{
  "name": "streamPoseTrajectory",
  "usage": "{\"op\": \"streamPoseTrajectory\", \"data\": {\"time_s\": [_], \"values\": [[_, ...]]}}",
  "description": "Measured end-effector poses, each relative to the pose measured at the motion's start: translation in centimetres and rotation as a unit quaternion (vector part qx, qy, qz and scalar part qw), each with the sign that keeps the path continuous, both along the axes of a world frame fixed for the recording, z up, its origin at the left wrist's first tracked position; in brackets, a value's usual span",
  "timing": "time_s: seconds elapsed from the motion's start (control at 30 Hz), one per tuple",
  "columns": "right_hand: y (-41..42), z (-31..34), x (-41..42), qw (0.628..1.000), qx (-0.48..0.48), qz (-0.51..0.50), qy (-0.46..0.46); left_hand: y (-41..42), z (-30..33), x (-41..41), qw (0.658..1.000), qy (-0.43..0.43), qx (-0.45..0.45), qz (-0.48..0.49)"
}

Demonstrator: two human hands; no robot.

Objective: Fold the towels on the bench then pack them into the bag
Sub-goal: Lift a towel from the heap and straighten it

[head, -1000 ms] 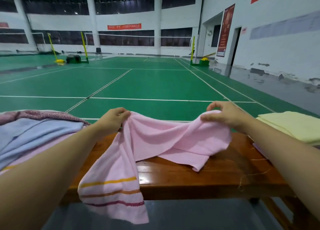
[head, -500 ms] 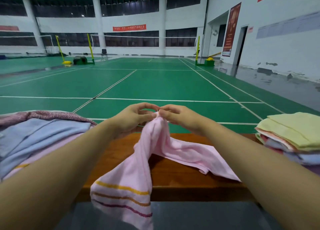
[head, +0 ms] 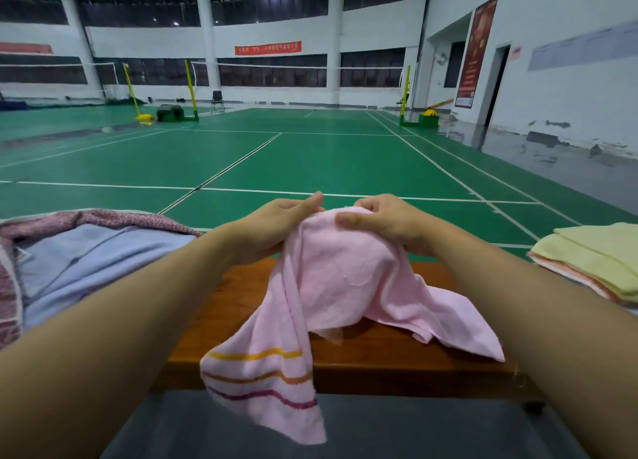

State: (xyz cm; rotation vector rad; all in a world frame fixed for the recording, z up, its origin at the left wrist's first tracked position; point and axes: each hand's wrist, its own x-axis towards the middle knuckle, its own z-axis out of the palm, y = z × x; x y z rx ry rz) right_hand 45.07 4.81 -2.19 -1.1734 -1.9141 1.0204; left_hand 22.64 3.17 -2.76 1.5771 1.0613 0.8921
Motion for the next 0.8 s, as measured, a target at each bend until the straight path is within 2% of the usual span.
{"op": "streamPoseTrajectory", "data": {"time_s": [0.07, 0.13, 0.17, 0.2, 0.23, 0.3, 0.33, 0.37, 0.43, 0.5, 0.57, 0.63, 0.7, 0.8], "values": [[1.3, -0.4, 0.8, 0.993, 0.057, -0.090, -0.054, 0.4, -0.6, -0.2, 0.992, 0.103, 0.067, 0.040], [2.2, -1.5, 1.5, 0.981, 0.073, -0.144, -0.108, 1.1, -1.9, -0.5, 0.948, 0.267, 0.148, 0.093], [2.3, -2.1, 1.6, 0.979, 0.079, -0.149, -0.111, 1.1, -2.4, -0.4, 0.923, 0.311, 0.189, 0.123], [2.1, -2.6, 1.7, 0.980, 0.087, -0.149, -0.100, 0.7, -2.9, -0.1, 0.913, 0.309, 0.226, 0.145], [1.5, -3.1, 1.8, 0.984, 0.089, -0.136, -0.073, 0.1, -3.2, 0.3, 0.923, 0.265, 0.239, 0.143], [-0.4, -3.9, 2.2, 0.996, 0.038, -0.074, -0.029, -1.8, -4.0, 1.2, 0.975, 0.138, 0.165, 0.054], [-1.3, -4.4, 2.5, 0.999, -0.010, -0.036, -0.036, -3.0, -4.7, 1.7, 0.987, 0.119, 0.111, -0.002], [-2.1, -5.1, 2.8, 0.997, -0.051, -0.005, -0.059, -4.1, -5.5, 2.0, 0.986, 0.141, 0.077, -0.046], [-2.6, -6.6, 3.6, 0.990, -0.074, 0.010, -0.121, -4.5, -7.0, 2.0, 0.956, 0.270, 0.099, -0.058], [-2.3, -7.6, 4.5, 0.982, -0.024, -0.015, -0.188, -4.1, -7.4, 1.6, 0.911, 0.385, 0.149, -0.009], [-2.1, -8.4, 5.5, 0.967, 0.043, -0.057, -0.244, -3.5, -7.2, 1.1, 0.876, 0.455, 0.159, 0.011], [-2.2, -9.1, 6.5, 0.966, 0.058, -0.091, -0.236, -3.1, -7.4, 0.6, 0.858, 0.490, 0.153, 0.012], [-2.4, -9.6, 7.0, 0.974, 0.048, -0.089, -0.203, -2.9, -7.7, 0.2, 0.856, 0.491, 0.162, 0.010], [-2.2, -9.7, 6.9, 0.967, 0.071, -0.057, -0.240, -2.5, -7.8, -0.1, 0.857, 0.485, 0.174, 0.009]]}}
